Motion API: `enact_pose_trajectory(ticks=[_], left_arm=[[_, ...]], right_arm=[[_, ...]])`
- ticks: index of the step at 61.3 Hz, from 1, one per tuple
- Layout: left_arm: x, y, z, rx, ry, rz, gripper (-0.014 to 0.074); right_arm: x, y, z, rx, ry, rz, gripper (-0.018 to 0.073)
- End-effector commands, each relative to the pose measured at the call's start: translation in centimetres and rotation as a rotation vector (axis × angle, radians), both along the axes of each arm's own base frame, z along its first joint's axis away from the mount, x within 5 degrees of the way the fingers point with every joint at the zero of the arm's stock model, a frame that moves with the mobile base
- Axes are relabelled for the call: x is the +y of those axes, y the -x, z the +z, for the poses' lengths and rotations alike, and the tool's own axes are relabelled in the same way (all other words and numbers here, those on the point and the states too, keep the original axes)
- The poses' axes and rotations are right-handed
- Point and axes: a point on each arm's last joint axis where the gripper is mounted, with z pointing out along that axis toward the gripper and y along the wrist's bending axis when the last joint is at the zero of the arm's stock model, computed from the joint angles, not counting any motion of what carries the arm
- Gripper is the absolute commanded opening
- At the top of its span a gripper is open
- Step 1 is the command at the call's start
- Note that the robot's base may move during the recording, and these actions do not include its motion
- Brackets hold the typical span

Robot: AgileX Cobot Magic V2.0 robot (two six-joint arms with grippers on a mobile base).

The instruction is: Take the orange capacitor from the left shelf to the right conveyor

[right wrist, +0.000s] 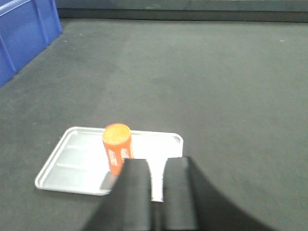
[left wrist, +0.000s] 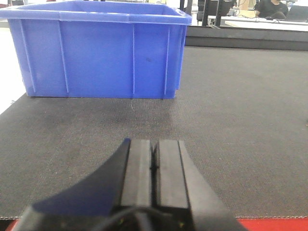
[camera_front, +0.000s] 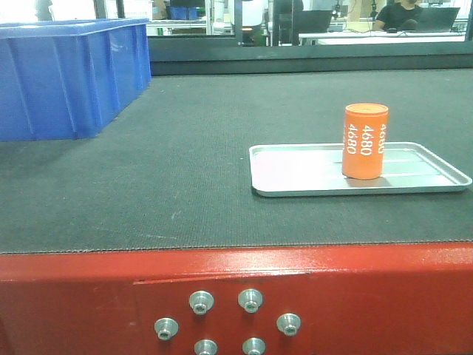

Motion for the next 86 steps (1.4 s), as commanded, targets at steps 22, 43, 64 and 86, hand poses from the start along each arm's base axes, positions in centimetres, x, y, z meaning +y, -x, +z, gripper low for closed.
enact_pose_trajectory(ticks=[22, 43, 64, 86], left_arm=[[0.1, 0.2, 1.0, -0.105, 0.014, 0.003, -0.0127], [0.1, 0.2, 1.0, -0.105, 0.014, 0.003, -0.0127], [0.1, 0.2, 1.0, -0.105, 0.014, 0.003, -0.0127], [0.1, 0.2, 1.0, -0.105, 0.014, 0.003, -0.0127]], right_arm=[[-0.6, 2.2, 1.3, -0.071, -0.015, -0.013, 0.0056], [-0.6, 2.2, 1.3, -0.069, -0.015, -0.013, 0.0056], [-0.7, 2.4, 0.0, -0.170, 0.048, -0.020, 0.0056], [-1.7, 4.7, -6.3, -0.355, 0.053, -0.181, 0.0056]])
